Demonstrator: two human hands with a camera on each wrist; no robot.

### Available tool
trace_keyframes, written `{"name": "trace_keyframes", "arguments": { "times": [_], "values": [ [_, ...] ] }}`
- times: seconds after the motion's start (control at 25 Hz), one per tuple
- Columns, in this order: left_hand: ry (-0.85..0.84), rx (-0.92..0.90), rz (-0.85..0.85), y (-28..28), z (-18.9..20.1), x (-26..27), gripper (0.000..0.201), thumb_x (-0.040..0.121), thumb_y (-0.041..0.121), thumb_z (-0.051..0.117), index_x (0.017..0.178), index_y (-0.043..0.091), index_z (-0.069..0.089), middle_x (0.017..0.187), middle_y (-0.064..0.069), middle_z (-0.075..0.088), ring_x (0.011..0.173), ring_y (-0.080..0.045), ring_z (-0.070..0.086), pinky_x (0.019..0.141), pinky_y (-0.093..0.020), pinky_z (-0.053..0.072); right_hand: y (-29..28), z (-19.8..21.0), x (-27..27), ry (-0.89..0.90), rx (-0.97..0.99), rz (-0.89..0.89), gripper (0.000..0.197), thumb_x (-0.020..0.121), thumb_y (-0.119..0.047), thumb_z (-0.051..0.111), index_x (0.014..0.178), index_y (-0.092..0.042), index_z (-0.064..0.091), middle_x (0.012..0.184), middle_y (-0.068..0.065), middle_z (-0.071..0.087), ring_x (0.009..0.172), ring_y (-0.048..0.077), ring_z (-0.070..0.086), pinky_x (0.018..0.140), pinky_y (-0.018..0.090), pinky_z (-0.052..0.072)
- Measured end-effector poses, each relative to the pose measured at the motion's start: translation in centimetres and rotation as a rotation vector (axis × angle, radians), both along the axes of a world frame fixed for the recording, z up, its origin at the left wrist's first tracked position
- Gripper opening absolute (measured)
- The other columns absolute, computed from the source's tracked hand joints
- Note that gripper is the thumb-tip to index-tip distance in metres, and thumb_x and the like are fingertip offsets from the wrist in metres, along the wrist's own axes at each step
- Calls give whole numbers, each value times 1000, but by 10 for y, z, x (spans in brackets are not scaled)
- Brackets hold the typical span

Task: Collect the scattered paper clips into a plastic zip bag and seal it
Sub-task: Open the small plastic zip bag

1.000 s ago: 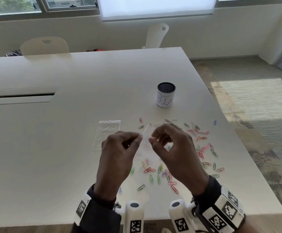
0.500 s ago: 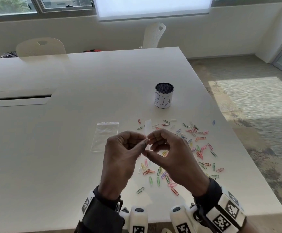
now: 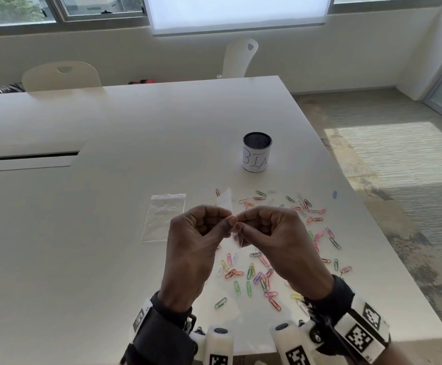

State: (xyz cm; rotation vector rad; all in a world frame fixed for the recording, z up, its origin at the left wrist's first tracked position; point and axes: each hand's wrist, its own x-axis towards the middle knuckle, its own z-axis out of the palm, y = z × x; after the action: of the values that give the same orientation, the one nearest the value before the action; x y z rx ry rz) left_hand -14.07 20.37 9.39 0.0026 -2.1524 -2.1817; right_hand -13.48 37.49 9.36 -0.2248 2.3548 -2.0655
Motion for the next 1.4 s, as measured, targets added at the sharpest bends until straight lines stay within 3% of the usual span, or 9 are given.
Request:
{"name": "trace_keyframes", "arguments": {
  "times": [0.32, 0.52, 0.68, 0.8, 0.96, 1.04, 1.16, 1.28, 1.4],
  "values": [
    [12, -106, 35, 10, -11, 3, 4, 87, 23, 84, 90, 22, 81, 81, 1, 81, 79, -17, 79, 75, -35, 62, -4, -7, 0, 7, 43, -93, 4, 94, -14, 76, 92, -13, 79, 83, 6, 80, 78, 23, 78, 77, 42, 67],
    [65, -181, 71, 11, -10, 2, 8, 91, 17, 80, 88, 22, 85, 75, 5, 81, 73, -14, 79, 75, -39, 66, -7, -7, 0, -12, 6, -127, 10, 90, -23, 80, 89, -14, 80, 79, 6, 80, 75, 25, 78, 76, 42, 67],
    [58, -203, 61, 10, -10, 0, 8, 93, 11, 79, 88, 15, 84, 73, 1, 81, 69, -17, 80, 73, -42, 68, -5, -10, -1, -67, -93, -118, 7, 92, -8, 77, 88, -4, 76, 79, 12, 78, 75, 29, 78, 76, 42, 67],
    [62, -226, 93, 9, -7, 1, 3, 92, 12, 80, 91, 14, 82, 71, 1, 80, 65, -14, 80, 69, -40, 68, -4, -9, -2, -87, -116, -160, 11, 91, -8, 77, 86, -1, 71, 76, 14, 75, 71, 30, 76, 71, 40, 65],
    [137, -389, 81, 11, -4, 4, 19, 93, 13, 78, 109, 22, 79, 68, 6, 76, 61, -5, 76, 64, -29, 65, -9, -9, -4, 63, 182, -212, 12, 90, -17, 78, 98, -20, 70, 90, -4, 73, 81, 14, 73, 75, 29, 64],
    [179, -456, 72, 12, -4, 5, 15, 93, 13, 77, 101, 25, 81, 70, 9, 75, 63, -6, 74, 63, -27, 63, -9, -8, -7, 140, 223, -205, 15, 90, -19, 79, 102, -23, 71, 95, -9, 74, 86, 8, 74, 77, 20, 62],
    [223, -505, 87, 11, -5, 3, 13, 92, 15, 79, 95, 27, 82, 83, 13, 73, 73, -4, 72, 64, -22, 61, -9, -4, -9, 176, 204, -192, 7, 91, -13, 79, 93, -19, 76, 85, -9, 77, 82, 7, 75, 75, 14, 59],
    [228, -513, 115, 9, -4, -2, 8, 90, 18, 81, 95, 24, 81, 83, 12, 72, 73, -4, 72, 65, -23, 61, -9, -2, -10, 168, 209, -166, 8, 91, -10, 78, 89, -18, 76, 80, -7, 77, 76, 9, 75, 71, 15, 59],
    [219, -537, 159, 9, -3, -4, 10, 87, 15, 81, 82, 22, 78, 75, 10, 71, 69, -6, 71, 64, -20, 58, -8, -2, -10, 151, 235, -198, 11, 88, -11, 78, 83, -19, 74, 76, -5, 75, 71, 10, 73, 67, 19, 60]
  ]
}}
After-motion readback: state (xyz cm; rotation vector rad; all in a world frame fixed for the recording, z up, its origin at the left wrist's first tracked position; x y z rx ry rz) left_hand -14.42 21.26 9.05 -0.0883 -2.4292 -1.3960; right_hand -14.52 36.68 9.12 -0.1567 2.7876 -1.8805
